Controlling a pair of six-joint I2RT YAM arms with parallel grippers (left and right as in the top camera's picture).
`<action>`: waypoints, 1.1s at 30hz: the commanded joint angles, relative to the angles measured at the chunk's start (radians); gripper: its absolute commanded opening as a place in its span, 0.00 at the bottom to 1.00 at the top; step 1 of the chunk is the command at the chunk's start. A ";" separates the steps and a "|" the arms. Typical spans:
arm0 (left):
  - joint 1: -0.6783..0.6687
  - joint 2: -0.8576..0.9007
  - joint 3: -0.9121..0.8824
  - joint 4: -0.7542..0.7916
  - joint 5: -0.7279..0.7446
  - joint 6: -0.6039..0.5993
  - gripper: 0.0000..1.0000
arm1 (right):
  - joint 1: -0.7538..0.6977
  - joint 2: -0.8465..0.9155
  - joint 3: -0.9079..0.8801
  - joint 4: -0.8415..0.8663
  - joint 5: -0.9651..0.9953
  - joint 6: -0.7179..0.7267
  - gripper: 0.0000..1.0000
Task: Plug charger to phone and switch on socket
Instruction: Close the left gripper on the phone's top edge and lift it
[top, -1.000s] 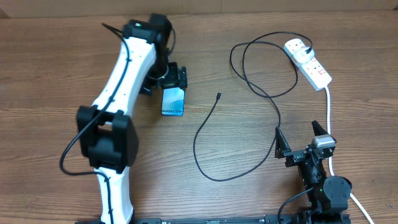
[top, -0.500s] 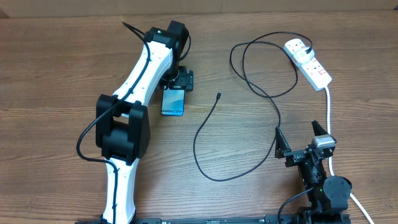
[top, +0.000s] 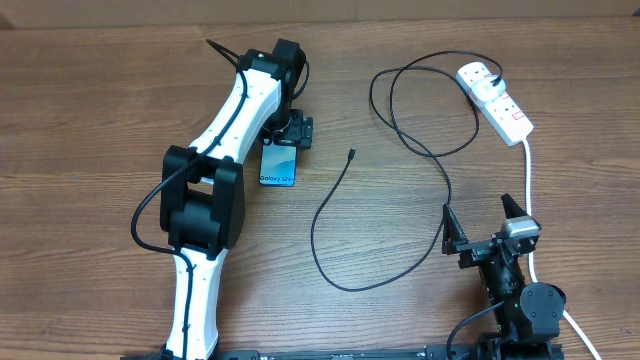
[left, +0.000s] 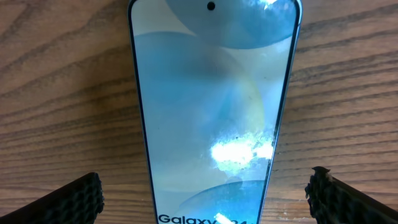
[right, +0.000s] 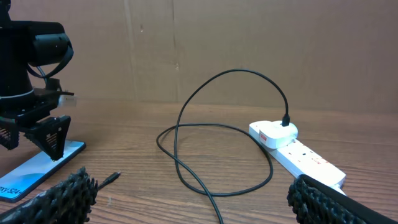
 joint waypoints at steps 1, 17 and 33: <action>0.002 0.010 0.014 0.003 -0.002 0.026 1.00 | -0.004 -0.011 -0.010 0.003 0.004 -0.008 1.00; 0.008 0.010 -0.106 0.115 -0.010 -0.007 1.00 | -0.004 -0.011 -0.010 0.003 0.004 -0.008 1.00; 0.026 0.010 -0.203 0.156 0.013 -0.008 0.77 | -0.004 -0.011 -0.010 0.003 0.004 -0.008 1.00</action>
